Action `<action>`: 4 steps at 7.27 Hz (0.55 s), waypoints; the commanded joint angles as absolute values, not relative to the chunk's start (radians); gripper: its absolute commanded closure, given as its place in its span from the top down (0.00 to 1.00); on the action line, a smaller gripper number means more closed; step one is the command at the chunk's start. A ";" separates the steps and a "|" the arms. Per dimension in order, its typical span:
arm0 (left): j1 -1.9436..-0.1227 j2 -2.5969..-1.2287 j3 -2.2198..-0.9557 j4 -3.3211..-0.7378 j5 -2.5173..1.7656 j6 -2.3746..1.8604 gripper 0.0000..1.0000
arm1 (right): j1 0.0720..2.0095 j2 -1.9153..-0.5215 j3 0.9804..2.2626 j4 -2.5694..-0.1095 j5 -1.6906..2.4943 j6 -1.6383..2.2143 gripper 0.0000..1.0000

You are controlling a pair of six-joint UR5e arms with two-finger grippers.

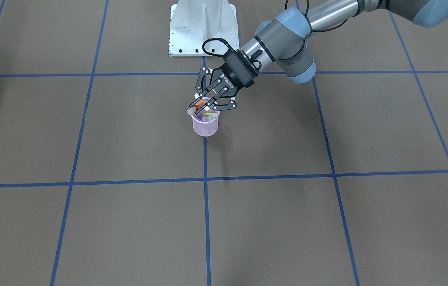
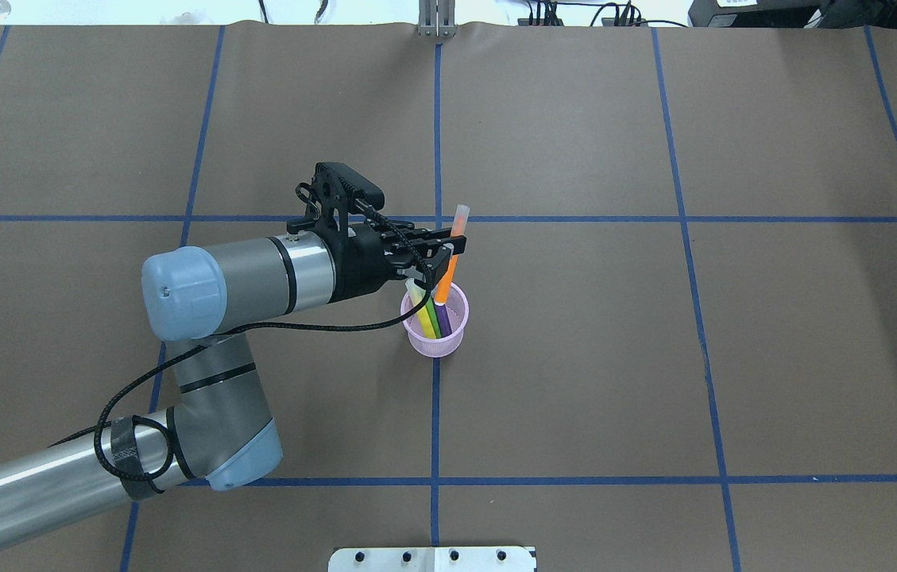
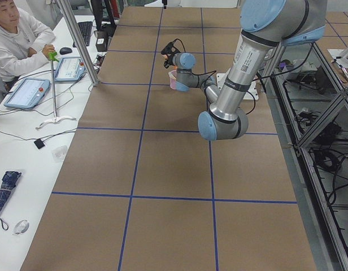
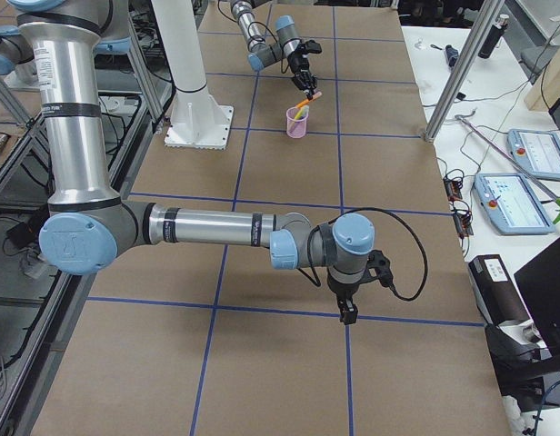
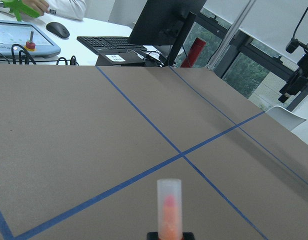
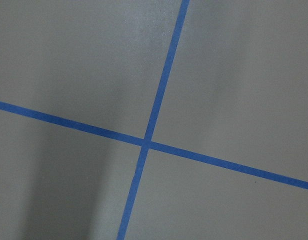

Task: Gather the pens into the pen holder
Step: 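Lower the orange marker into the pink cup and open the left gripper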

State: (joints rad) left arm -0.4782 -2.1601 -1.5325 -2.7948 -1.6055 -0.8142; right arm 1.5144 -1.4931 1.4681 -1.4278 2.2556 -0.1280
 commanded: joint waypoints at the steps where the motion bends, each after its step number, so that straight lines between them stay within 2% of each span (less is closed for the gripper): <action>1: -0.477 -2.154 -1.522 -2.798 -1.606 -0.759 0.18 | 1.516 -1.502 1.468 -1.428 2.255 -0.129 1.00; 2: -0.474 -2.154 -1.510 -2.799 -1.606 -0.756 0.98 | 1.516 -1.505 1.468 -1.428 2.255 -0.129 1.00; 4: -0.474 -2.151 -1.512 -2.815 -1.603 -0.767 1.00 | 1.516 -1.511 1.467 -1.430 2.255 -0.127 1.00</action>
